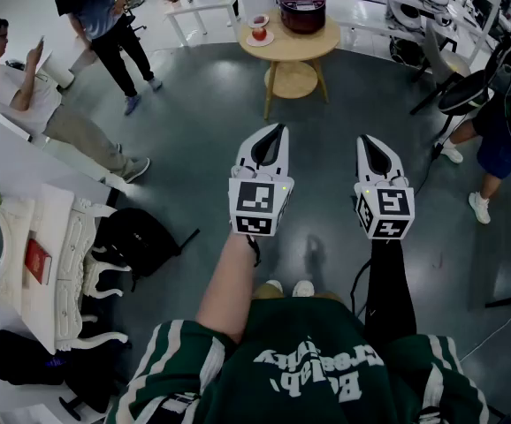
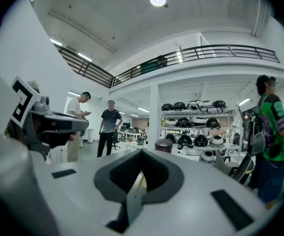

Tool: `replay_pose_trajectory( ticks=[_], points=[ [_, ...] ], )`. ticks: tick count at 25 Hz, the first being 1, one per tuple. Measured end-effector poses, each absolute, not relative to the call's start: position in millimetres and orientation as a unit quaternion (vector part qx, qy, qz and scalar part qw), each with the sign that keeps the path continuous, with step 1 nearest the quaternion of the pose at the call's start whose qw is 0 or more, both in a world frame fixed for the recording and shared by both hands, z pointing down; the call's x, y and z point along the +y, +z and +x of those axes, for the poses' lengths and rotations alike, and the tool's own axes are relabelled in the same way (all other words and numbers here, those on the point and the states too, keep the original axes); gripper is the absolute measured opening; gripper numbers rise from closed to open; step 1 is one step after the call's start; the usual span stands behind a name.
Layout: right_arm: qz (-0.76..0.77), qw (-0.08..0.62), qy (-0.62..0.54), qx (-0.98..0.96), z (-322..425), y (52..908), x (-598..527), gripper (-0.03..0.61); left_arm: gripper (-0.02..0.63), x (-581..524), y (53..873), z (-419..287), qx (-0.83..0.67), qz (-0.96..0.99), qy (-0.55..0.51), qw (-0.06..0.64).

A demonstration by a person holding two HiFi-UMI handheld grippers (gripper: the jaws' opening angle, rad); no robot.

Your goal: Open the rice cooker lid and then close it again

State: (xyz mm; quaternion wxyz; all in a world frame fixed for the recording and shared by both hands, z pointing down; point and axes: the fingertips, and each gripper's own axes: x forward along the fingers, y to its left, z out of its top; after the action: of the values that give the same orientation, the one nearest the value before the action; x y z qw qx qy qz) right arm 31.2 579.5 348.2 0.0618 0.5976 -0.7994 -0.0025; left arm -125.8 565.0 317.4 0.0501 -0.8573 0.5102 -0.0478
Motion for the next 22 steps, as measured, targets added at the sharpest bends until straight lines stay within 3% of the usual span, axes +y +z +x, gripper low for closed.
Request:
replay_pose_trajectory(
  ticks=[22],
  points=[
    [0.583,0.034,-0.018,-0.812,29,342,576,0.005,-0.002,552,321,-135,0.519,-0.853,-0.043,0.033]
  ],
)
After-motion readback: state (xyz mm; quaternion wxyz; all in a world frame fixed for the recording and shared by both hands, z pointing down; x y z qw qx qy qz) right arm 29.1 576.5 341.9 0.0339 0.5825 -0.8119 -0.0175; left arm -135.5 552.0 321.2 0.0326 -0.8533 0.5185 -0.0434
